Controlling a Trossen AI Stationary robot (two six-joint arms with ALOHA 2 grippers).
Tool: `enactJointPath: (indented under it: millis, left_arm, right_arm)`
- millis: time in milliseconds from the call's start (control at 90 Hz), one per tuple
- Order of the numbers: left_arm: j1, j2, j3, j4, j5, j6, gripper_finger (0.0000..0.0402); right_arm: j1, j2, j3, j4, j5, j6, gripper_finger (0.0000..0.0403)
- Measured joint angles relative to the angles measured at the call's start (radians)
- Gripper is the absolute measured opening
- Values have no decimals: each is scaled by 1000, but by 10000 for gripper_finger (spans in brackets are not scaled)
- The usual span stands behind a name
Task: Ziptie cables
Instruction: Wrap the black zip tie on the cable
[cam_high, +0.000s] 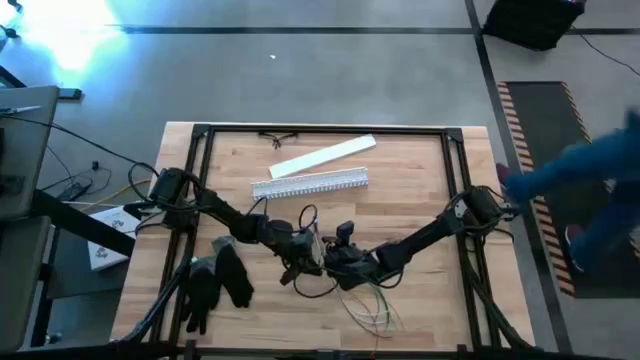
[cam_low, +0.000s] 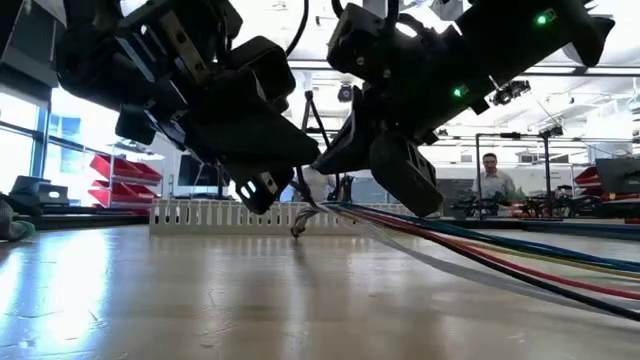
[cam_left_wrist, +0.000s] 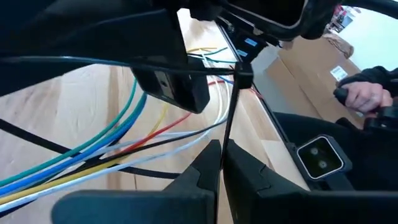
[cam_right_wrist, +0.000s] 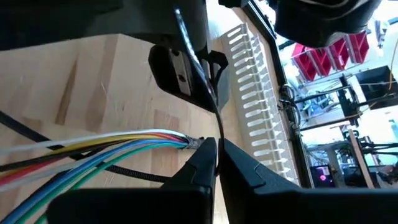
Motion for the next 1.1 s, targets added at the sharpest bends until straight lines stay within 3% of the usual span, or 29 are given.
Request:
enactJointPath:
  millis: [1100]
  left_arm:
    - [-1, 0, 0, 1, 0, 11, 0]
  right_arm:
    - [-5, 0, 0, -8, -27, 13, 0]
